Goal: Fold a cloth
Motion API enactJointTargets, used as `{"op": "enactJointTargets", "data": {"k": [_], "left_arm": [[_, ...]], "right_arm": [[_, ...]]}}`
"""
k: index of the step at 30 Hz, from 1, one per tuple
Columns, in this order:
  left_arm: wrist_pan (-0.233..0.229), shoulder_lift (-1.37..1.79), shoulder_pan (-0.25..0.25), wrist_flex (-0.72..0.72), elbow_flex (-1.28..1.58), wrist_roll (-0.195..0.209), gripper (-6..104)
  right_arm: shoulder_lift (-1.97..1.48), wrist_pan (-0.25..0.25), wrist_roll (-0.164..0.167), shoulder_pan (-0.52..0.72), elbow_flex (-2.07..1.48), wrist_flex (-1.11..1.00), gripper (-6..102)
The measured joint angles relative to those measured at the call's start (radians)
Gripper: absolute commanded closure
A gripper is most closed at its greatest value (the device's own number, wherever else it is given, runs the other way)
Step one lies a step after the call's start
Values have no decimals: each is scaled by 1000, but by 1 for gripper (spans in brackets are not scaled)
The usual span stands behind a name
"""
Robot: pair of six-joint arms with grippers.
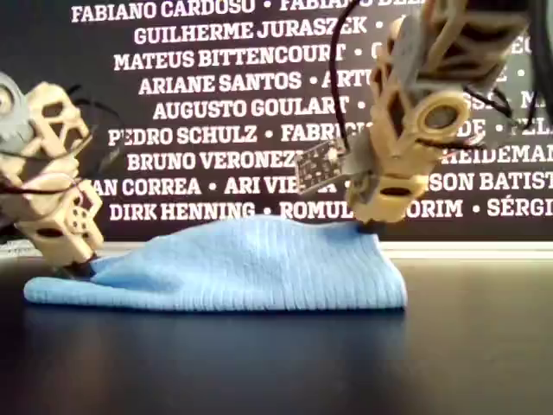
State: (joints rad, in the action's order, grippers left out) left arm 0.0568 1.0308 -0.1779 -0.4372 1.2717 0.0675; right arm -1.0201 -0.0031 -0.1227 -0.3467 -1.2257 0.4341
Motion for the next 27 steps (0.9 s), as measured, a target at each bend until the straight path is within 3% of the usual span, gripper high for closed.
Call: {"op": "enactJointTargets", "data": {"k": [11, 27], "left_arm": [[0, -206, 5, 0, -334, 0, 99], [0, -336, 5, 0, -543, 0, 97]], "right_arm": [[270, -3, 0, 41, 400, 0, 98], [354, -2, 0, 74, 586, 0, 98]]}}
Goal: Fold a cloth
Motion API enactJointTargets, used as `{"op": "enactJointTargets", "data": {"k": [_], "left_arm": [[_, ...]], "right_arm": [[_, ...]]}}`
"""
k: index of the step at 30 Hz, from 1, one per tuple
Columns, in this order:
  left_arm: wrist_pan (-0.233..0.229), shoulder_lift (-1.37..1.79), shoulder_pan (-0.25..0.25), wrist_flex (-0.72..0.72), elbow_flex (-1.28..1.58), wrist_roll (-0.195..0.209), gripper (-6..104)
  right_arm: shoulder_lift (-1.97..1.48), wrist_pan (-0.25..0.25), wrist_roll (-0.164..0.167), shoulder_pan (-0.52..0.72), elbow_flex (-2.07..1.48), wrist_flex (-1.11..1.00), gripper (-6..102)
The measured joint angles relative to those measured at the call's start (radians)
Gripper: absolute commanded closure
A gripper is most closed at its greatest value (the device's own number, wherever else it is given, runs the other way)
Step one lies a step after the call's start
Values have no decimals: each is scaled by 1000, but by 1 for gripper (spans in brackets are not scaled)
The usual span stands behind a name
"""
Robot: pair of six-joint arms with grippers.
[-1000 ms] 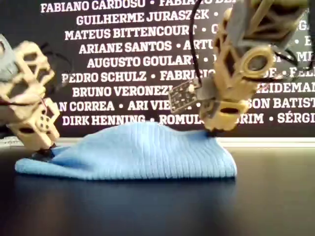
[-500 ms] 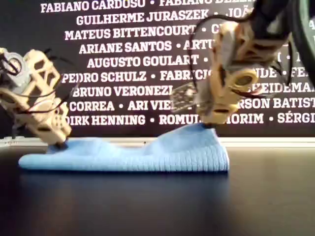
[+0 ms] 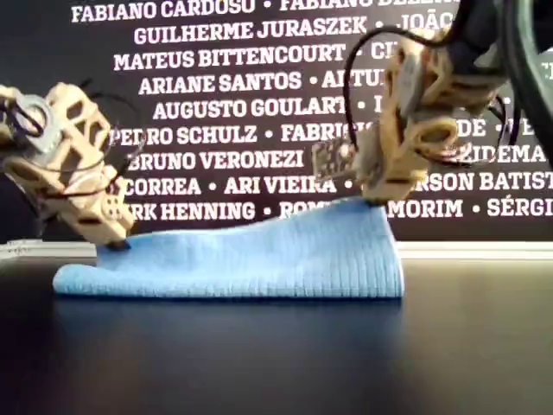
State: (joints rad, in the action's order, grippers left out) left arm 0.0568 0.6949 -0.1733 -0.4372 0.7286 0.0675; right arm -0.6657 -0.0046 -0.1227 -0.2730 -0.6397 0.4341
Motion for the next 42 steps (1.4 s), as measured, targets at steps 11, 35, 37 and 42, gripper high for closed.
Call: {"op": "enactJointTargets", "data": {"k": [11, 35, 37, 42], "left_arm": [[0, -40, 0, 0, -54, 0, 97], [5, -49, 0, -5, -54, 0, 29], [5, -48, 0, -14, -54, 0, 29], [5, 67, 0, -176, 41, 0, 29]], "right_arm": [[0, 2, 0, 14, 0, 0, 97], [0, 2, 0, 26, 0, 0, 41], [0, 2, 0, 35, 0, 2, 41], [-46, 11, 0, 63, -34, 55, 40]]}}
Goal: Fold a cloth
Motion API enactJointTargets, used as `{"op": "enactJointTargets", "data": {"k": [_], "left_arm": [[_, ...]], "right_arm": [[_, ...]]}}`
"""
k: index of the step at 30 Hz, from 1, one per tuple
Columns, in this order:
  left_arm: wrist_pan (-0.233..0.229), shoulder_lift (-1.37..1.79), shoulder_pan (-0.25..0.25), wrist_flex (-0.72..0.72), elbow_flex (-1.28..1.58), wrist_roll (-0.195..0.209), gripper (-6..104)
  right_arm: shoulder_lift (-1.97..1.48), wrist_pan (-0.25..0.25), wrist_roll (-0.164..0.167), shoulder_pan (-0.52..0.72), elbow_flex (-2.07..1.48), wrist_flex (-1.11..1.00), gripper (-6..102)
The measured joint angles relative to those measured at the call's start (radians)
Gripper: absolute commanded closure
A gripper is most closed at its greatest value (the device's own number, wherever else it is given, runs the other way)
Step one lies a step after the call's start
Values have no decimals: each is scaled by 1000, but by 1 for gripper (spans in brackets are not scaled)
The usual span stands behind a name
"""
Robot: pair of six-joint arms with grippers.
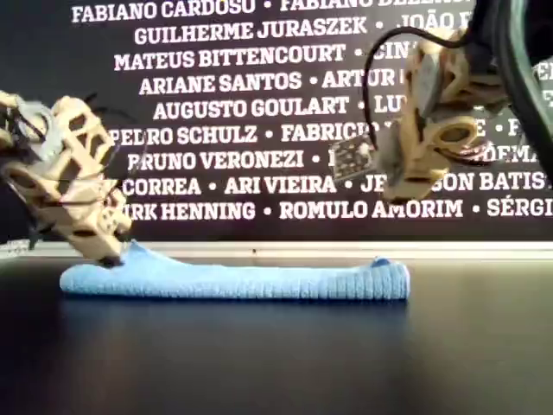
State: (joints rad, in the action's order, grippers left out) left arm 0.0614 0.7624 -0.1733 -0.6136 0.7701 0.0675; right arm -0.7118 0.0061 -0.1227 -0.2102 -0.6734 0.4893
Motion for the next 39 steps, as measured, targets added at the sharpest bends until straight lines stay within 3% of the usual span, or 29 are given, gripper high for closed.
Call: {"op": "enactJointTargets", "data": {"k": [3, 6, 16, 22, 30, 39], "left_arm": [[0, 207, 0, -150, 115, 0, 29], [0, 468, 0, -213, 239, 0, 29], [0, 1408, 0, -229, 827, 3, 29], [-2, 1839, 0, -225, 1262, 3, 29], [0, 2286, 0, 18, 1799, 2, 29], [0, 2313, 2, 206, 2082, 0, 29]], "right_arm": [[-166, 2, 0, 6, -117, 144, 40], [-419, 2, 0, 2, -268, 233, 40], [-1399, -3, 0, 9, -971, 261, 40], [-1784, -3, 0, 0, -1345, 261, 40], [-2082, -3, 0, -2, -1717, 196, 40], [-2368, -3, 0, 5, -2140, 14, 40]]}}
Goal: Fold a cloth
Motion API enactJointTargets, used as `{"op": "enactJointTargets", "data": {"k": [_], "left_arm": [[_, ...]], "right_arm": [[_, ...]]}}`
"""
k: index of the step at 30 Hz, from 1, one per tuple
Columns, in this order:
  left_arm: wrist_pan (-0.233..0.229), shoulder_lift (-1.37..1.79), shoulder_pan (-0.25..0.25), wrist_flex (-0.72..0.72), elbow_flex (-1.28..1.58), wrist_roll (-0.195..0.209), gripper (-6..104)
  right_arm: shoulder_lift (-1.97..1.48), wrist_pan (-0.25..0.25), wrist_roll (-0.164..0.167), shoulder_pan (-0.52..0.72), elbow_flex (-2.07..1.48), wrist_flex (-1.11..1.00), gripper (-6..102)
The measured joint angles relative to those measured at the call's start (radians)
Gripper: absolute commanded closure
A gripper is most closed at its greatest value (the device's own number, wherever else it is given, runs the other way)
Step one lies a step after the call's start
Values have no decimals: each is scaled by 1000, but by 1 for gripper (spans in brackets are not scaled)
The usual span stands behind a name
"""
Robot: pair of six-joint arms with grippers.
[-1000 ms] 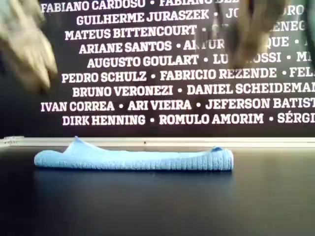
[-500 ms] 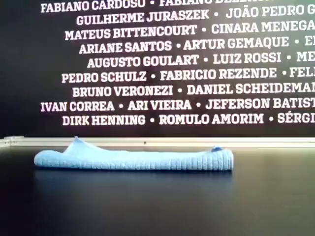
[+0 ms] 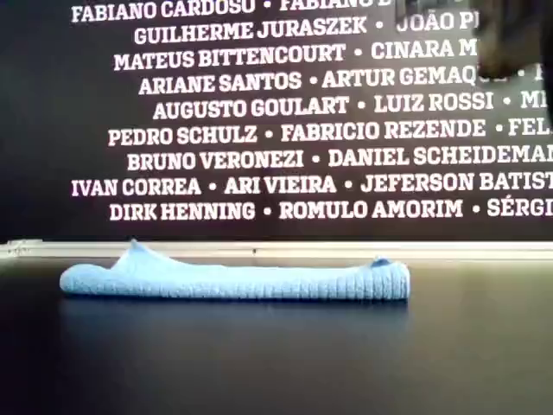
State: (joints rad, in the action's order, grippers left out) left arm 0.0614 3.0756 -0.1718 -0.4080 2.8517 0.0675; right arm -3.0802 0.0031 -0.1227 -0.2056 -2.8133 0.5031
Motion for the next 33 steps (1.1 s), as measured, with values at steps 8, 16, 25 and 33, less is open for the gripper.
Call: {"op": "enactJointTargets", "data": {"k": [8, 16, 25, 33], "left_arm": [[0, 3, 0, 38, 138, 9, 29], [6, 3, 0, 55, 172, 9, 29], [3, -170, 0, 77, 167, 0, 29], [3, -742, 0, 276, -121, 9, 29]], "right_arm": [[0, 0, 0, 0, -141, -28, 40], [0, 0, 0, 0, -150, -34, 40], [20, 0, -3, 0, -172, -218, 40], [506, 0, -3, -6, -132, -552, 40]]}}
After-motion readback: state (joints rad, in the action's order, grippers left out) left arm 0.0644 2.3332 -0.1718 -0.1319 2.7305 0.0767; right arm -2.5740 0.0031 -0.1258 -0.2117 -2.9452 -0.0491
